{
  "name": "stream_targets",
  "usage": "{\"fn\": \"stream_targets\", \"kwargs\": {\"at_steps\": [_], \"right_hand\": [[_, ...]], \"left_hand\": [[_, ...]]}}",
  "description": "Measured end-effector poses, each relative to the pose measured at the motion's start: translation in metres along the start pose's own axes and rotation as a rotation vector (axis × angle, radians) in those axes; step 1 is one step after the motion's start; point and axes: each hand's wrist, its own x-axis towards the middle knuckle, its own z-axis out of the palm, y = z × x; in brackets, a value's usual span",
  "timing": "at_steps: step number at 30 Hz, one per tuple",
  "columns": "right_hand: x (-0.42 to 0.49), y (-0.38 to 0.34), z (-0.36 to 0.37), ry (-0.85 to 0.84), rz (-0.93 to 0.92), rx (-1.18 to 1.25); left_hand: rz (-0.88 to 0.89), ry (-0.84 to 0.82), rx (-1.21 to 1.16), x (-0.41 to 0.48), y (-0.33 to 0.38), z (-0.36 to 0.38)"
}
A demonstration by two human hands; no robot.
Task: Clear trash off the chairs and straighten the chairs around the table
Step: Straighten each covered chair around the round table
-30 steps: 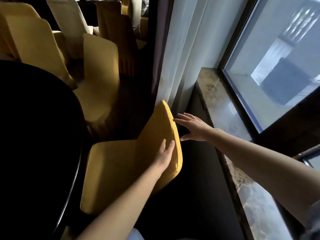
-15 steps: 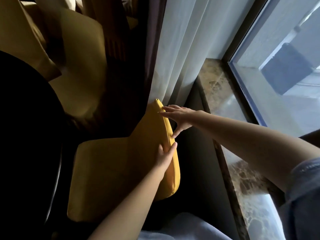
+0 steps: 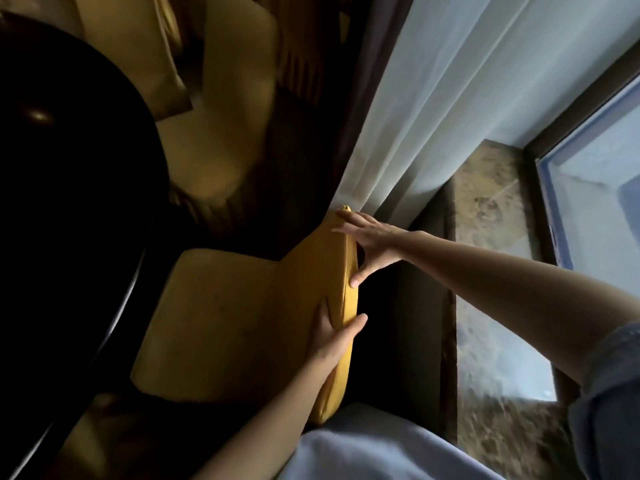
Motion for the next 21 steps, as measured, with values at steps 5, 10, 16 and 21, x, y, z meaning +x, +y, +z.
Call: {"fn": "stream_targets", "kwargs": {"at_steps": [5,10,16,21], "right_hand": [[0.003,0.002,0.003,0.017,-0.016,0.052],[0.001,-0.001,0.008,0.052,-0.011,0.094],[-0.002,-0.005,0.016,0.072,-0.019,0.120],[-0.006,-0.020,0.033,0.093,-0.043,0.181]], "left_hand": [[0.010,0.017,0.082,-0.006,0.000,-0.008],[0.083,0.052,0.102,-0.004,-0.003,-0.013],[0.196,0.093,0.122,-0.006,-0.014,-0.019],[0.269,0.104,0.104,-0.015,-0.036,-0.034]]}}
